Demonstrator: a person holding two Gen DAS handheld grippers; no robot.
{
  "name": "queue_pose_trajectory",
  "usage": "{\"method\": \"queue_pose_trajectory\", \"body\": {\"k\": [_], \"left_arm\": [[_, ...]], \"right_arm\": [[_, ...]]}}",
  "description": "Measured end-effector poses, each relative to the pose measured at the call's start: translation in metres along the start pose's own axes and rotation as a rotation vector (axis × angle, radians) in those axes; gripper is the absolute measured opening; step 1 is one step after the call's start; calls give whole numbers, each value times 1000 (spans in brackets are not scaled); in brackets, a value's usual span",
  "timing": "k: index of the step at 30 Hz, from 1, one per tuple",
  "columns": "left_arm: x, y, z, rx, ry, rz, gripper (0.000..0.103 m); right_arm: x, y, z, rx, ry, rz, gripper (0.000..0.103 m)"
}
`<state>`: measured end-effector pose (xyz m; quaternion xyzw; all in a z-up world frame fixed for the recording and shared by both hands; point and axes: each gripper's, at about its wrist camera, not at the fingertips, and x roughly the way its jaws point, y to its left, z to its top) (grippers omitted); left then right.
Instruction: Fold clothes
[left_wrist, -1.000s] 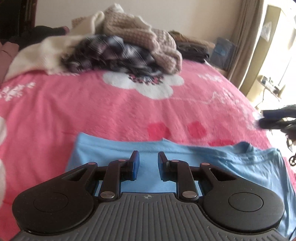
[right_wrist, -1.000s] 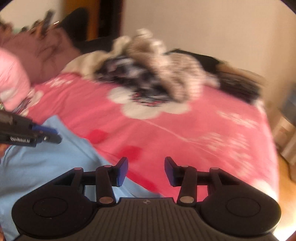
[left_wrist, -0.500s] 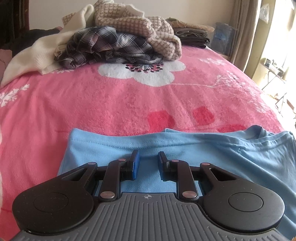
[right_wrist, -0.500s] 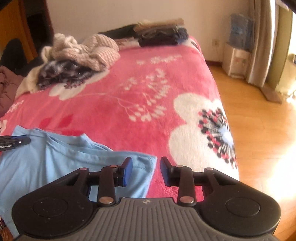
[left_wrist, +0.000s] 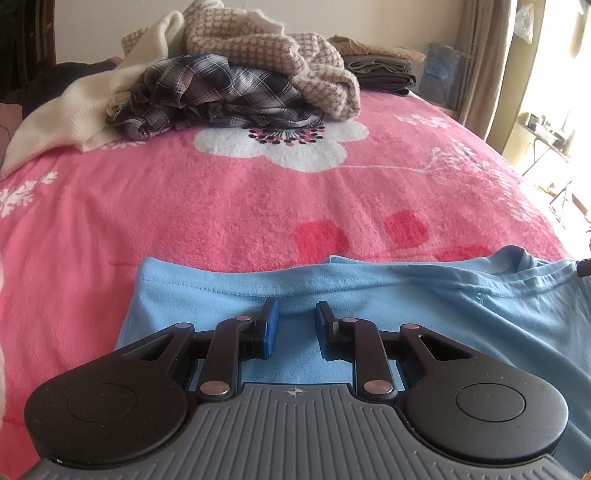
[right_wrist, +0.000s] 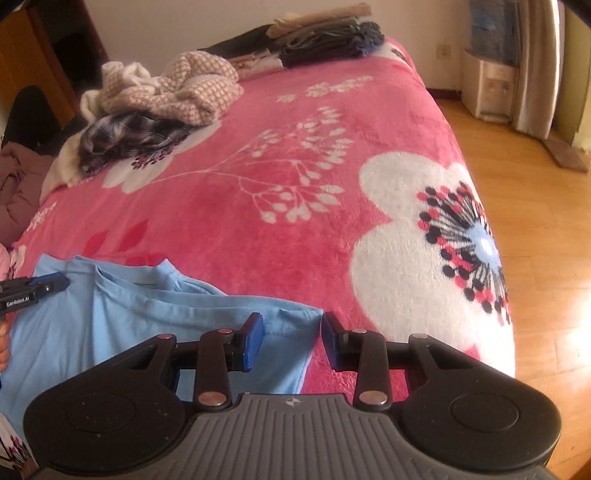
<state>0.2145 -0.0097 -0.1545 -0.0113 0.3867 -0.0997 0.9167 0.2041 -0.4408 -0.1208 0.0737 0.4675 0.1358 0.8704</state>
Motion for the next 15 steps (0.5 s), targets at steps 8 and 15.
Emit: {"method": "queue_pose_trajectory", "body": {"k": [8, 15], "left_arm": [[1, 0, -1, 8, -7, 1, 22], [2, 0, -1, 10, -15, -1, 23]], "right_arm": [[-5, -9, 3, 62, -57, 20, 7], [-19, 0, 5, 25, -123, 24, 4]]}}
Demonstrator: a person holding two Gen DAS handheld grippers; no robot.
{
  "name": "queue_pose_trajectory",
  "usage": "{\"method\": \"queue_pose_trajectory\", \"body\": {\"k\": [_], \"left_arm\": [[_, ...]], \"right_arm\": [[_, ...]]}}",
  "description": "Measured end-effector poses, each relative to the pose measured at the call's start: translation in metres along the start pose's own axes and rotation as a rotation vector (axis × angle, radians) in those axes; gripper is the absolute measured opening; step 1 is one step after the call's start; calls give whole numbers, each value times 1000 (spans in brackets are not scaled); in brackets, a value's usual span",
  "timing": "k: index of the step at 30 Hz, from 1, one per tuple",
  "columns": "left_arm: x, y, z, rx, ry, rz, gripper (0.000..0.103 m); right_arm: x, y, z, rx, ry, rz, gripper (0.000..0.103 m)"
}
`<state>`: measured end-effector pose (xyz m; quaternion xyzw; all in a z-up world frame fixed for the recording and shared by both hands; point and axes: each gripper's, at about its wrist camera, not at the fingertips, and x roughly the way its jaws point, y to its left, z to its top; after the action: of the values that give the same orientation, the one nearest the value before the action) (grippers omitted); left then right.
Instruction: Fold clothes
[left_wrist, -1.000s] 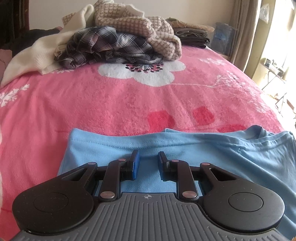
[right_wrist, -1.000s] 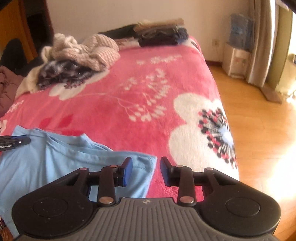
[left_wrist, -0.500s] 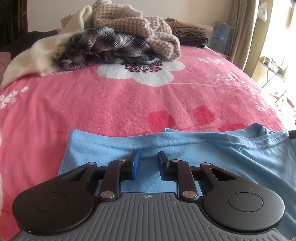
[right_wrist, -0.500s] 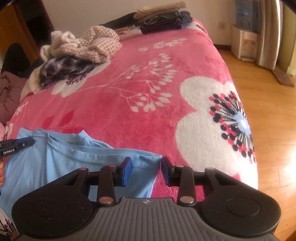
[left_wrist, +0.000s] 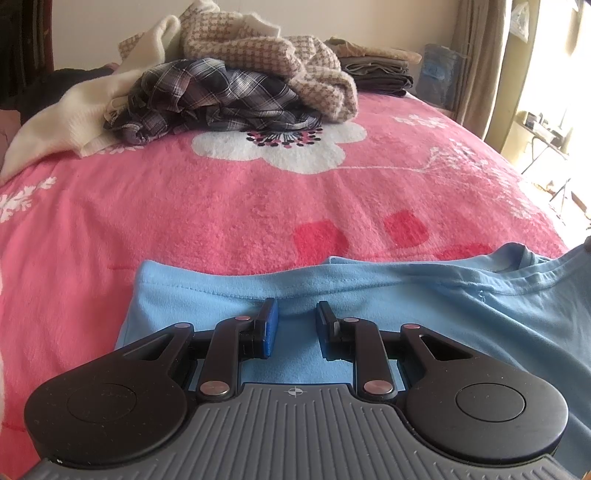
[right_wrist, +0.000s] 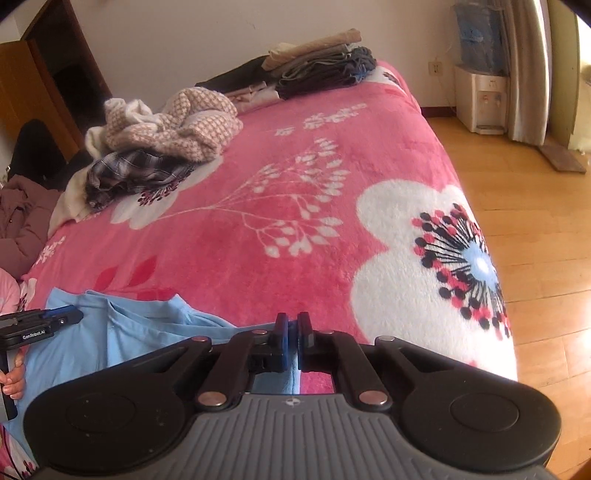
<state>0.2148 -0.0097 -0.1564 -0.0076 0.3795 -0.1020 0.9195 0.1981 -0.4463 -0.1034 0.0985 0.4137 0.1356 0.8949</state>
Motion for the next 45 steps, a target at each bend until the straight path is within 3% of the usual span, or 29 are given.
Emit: {"method": "queue_pose_trajectory", "body": {"k": [4, 9, 10, 13, 19, 21, 23, 28, 34, 45], "left_arm": [[0, 0, 0, -2, -4, 2, 23], [0, 1, 0, -3, -5, 0, 23], [0, 1, 1, -2, -5, -1, 23], [0, 1, 1, 2, -6, -1, 23], [0, 0, 0, 9, -8, 2, 23], [0, 0, 0, 12, -9, 3, 23], [0, -1, 0, 14, -10, 5, 23], [-1, 0, -1, 11, -20, 11, 25], [-1, 1, -2, 10, -28, 12, 25], [-2, 1, -2, 16, -40, 14, 25]], "right_arm": [[-5, 3, 3, 18, -24, 30, 4], [0, -7, 3, 113, 32, 72, 8], [1, -8, 1, 126, 39, 77, 10], [2, -12, -4, 148, 49, 85, 33], [6, -10, -10, 119, 60, 68, 35], [8, -9, -11, 100, 55, 57, 32], [11, -1, -11, 23, 47, 1, 4], [-1, 22, -8, -129, -55, -91, 3], [-24, 18, 3, -87, -171, -100, 3], [11, -5, -4, -7, -112, -132, 3]]}}
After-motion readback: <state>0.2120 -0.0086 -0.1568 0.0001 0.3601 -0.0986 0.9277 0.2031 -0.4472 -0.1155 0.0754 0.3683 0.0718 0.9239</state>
